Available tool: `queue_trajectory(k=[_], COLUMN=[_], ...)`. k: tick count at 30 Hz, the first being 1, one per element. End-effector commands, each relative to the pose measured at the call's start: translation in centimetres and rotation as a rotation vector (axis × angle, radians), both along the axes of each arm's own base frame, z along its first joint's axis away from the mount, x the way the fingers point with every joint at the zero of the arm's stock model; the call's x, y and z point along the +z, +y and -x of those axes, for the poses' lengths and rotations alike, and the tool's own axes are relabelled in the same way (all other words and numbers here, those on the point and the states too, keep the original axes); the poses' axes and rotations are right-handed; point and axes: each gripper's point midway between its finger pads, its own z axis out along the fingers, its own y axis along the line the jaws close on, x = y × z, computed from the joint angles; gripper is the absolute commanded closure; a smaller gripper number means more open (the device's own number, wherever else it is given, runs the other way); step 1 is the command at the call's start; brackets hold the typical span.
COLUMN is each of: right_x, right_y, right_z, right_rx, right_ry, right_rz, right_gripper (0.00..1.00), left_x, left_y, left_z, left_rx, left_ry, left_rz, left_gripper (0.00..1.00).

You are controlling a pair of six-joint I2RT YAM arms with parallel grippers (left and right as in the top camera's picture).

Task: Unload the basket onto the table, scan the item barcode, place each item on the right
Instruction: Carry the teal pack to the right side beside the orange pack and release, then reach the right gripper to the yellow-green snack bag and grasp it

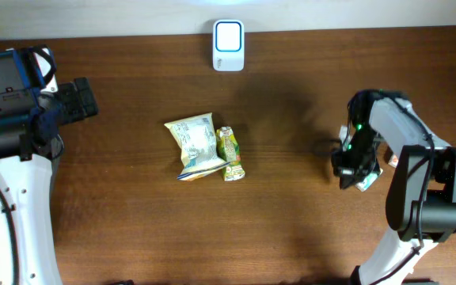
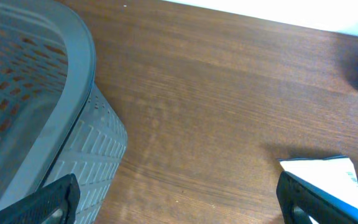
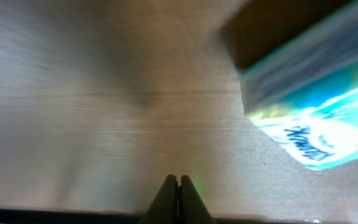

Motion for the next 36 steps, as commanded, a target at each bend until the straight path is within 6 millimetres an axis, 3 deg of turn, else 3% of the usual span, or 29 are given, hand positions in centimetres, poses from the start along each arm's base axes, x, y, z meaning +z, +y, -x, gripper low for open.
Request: queue_trajectory(k=[1, 6, 12, 15, 17, 18, 20, 21, 22, 23, 25, 27, 28, 29, 30, 31, 32, 33, 36], right_x=[-0.8, -1.7, -1.6, -0.4, 2.1, 3.1, 6.2, 7.7, 8.9, 10.2, 11.3, 11.2, 11.1, 10.5, 9.6, 8.1, 7.3, 6.3, 3.5], right_y=[-3.0, -8.5, -11.1, -12.4, -12.5, -11.1, -7.0, -3.5, 0.8, 5.9, 11.1, 14.9, 18.3, 20.3, 21.7, 23.6, 24.9, 26.8, 28.4], right_z=[-0.6, -4.6, -7.4, -9.6, -12.3, -12.9, -13.8, -14.3, -15.0, -15.7, -16.6, -16.7, -16.3, -15.9, -15.8, -15.4, -14.9, -14.2, -13.1], right_rx=[-0.042, -0.147, -0.167, -0.176, -0.189, -0.128, -0.099, -0.098, -0.096, -0.084, -0.015, 0.078, 0.163, 0.185, 0.174, 0.157, 0.157, 0.182, 0.212], right_ry=[-0.037, -0.217, -0.341, -0.422, -0.495, -0.495, -0.497, -0.507, -0.531, -0.564, -0.615, -0.639, -0.647, -0.639, -0.632, -0.626, -0.622, -0.627, -0.651], right_rz=[0.141, 0.366, 0.467, 0.527, 0.517, 0.43, 0.236, 0.079, -0.113, -0.345, -0.515, -0.551, -0.567, -0.532, -0.461, -0.356, -0.309, -0.269, -0.092], right_gripper=[0.96, 0.96, 0.95, 0.87, 0.79, 0.66, 0.54, 0.45, 0.3, 0.01, 0.01, 0.01, 0.08, 0.32, 0.5, 0.81, 0.92, 0.96, 0.96], left_x=[0.6, 0.6, 0.6, 0.6, 0.6, 0.6, 0.6, 0.6, 0.6, 0.6, 0.6, 0.6, 0.6, 0.6, 0.6, 0.6, 0.6, 0.6, 0.6], left_y=[0.1, 0.1, 0.1, 0.1, 0.1, 0.1, 0.1, 0.1, 0.1, 0.1, 0.1, 0.1, 0.1, 0.1, 0.1, 0.1, 0.1, 0.1, 0.1], left_z=[0.0, 0.0, 0.0, 0.0, 0.0, 0.0, 0.0, 0.0, 0.0, 0.0, 0.0, 0.0, 0.0, 0.0, 0.0, 0.0, 0.0, 0.0, 0.0], left_rx=[-0.002, -0.002, -0.002, -0.002, -0.002, -0.002, -0.002, -0.002, -0.002, -0.002, -0.002, -0.002, -0.002, -0.002, -0.002, -0.002, -0.002, -0.002, -0.002], left_ry=[-0.014, -0.014, -0.014, -0.014, -0.014, -0.014, -0.014, -0.014, -0.014, -0.014, -0.014, -0.014, -0.014, -0.014, -0.014, -0.014, -0.014, -0.014, -0.014], left_rz=[-0.004, -0.004, -0.004, -0.004, -0.005, -0.004, -0.004, -0.005, -0.004, -0.005, -0.004, -0.004, -0.004, -0.004, -0.004, -0.004, -0.004, -0.005, -0.005], left_gripper=[0.01, 0.01, 0.01, 0.01, 0.01, 0.01, 0.01, 0.01, 0.01, 0.01, 0.01, 0.01, 0.01, 0.01, 0.01, 0.01, 0.01, 0.01, 0.01])
